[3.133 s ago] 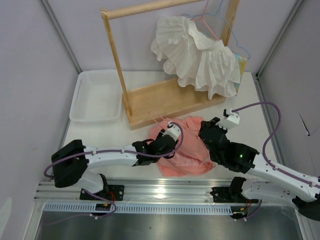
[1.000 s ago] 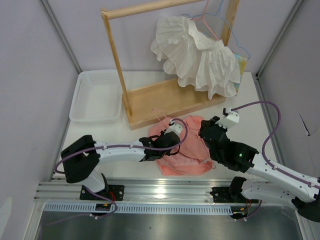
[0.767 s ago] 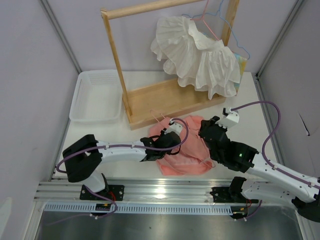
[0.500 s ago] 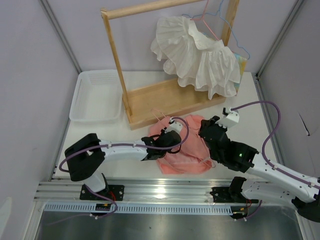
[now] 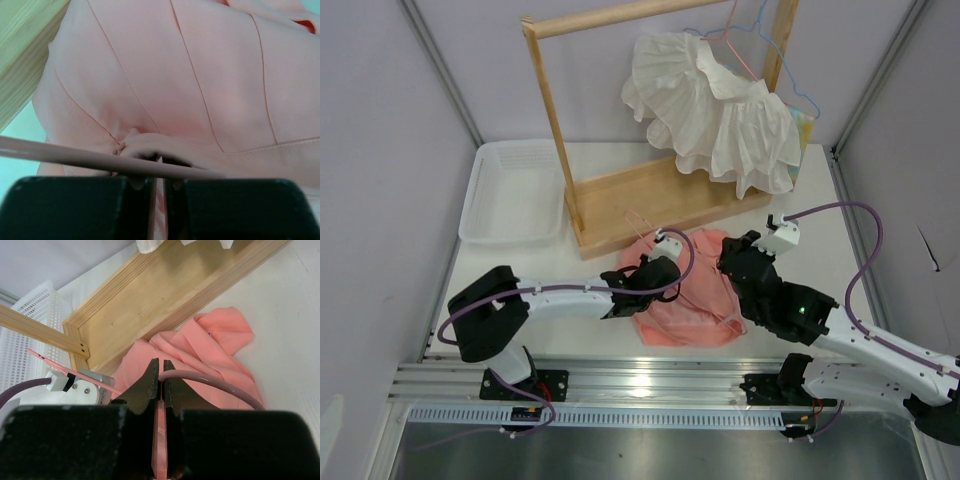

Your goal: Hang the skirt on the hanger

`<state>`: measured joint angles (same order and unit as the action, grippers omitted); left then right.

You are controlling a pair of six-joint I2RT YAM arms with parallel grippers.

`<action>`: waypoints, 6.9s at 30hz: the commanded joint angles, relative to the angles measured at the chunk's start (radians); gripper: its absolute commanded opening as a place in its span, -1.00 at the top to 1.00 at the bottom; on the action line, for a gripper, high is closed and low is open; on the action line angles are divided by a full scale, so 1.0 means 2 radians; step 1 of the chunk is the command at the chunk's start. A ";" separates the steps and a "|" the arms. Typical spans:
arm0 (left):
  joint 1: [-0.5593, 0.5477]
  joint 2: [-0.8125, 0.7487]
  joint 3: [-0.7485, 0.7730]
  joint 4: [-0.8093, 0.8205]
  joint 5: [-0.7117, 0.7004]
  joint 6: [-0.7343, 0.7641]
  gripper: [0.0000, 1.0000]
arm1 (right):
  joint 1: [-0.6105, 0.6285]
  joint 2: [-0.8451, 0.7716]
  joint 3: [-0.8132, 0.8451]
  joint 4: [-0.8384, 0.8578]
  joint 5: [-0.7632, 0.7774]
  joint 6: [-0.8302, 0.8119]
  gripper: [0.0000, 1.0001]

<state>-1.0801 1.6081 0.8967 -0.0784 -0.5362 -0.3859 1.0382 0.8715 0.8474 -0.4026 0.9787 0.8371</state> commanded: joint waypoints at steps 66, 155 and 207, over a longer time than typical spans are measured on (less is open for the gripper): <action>0.325 -0.185 -0.259 0.219 0.338 -0.506 1.00 | -0.032 -0.032 -0.048 -0.026 -0.118 -0.073 1.00; 0.243 -0.138 -0.119 0.005 0.181 -0.236 1.00 | -0.135 0.130 -0.135 0.219 -0.451 -0.151 -0.14; 0.235 -0.132 -0.106 0.000 0.199 -0.224 1.00 | -0.170 0.044 -0.223 0.276 -0.494 -0.091 1.00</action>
<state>-0.6029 1.3422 0.6338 -0.0921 -0.1543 -0.8722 0.7010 1.0325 0.4129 0.1822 -0.0723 0.6701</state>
